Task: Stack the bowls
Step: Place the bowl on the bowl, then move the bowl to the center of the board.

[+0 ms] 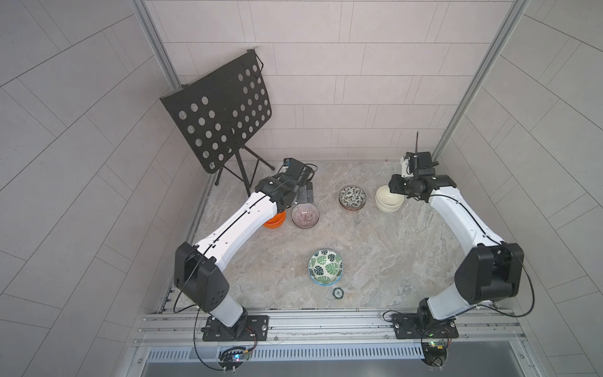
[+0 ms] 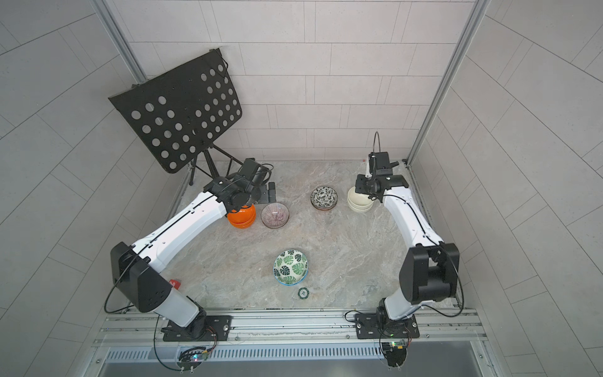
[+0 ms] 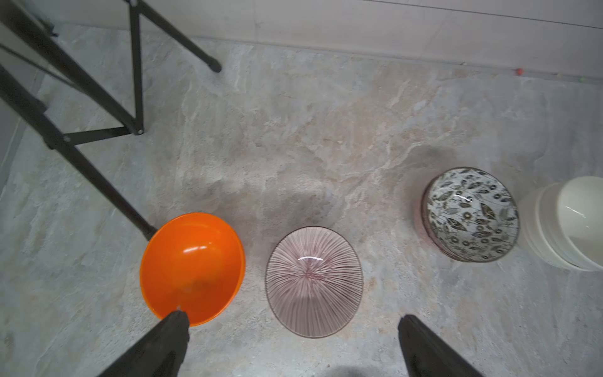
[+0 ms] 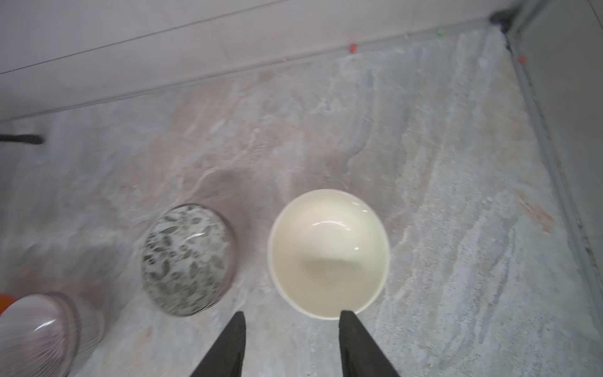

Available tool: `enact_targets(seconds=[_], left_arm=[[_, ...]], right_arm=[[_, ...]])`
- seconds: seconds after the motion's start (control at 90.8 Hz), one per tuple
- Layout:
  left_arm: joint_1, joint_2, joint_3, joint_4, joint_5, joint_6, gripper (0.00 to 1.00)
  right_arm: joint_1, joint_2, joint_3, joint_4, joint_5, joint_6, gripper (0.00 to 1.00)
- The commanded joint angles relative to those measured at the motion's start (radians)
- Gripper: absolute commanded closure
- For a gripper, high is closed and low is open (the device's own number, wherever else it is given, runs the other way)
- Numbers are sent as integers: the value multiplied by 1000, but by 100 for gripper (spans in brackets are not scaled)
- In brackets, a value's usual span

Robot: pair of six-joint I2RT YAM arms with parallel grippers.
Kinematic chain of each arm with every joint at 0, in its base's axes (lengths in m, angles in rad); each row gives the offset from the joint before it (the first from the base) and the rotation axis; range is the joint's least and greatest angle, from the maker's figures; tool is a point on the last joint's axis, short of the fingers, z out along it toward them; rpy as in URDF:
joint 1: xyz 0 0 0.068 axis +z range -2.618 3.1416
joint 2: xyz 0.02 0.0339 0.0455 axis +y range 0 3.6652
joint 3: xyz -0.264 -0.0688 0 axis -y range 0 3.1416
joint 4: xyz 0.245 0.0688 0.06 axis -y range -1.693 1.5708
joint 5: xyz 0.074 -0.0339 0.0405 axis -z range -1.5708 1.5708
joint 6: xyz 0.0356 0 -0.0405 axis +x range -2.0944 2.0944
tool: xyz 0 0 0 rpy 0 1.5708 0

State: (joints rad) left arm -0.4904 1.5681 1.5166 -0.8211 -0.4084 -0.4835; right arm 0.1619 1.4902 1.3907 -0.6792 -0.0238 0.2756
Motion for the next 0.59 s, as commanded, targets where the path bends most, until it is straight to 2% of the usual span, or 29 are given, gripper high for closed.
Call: enact_targets(seconds=[0.0,0.077,0.253,0.429,0.583], left_arm=[[152,-67,-93,-79,130,-71,0],[231,-96,-157,-89,171,-82,0],[295,-123,-271,-75,125,-106,3],[360,-76,-318,-43,182,-134,13],[369,-1,-323,-4,206,-167,23]], right_arm=[[103,-59,-51,18,17,-26,50],[176,-84,-81,52,3,-19,50],[287,-44,-95,97,-39,-1,49],[348,17,-77,121,-58,20,49],[369,57,-51,103,-67,23,50]])
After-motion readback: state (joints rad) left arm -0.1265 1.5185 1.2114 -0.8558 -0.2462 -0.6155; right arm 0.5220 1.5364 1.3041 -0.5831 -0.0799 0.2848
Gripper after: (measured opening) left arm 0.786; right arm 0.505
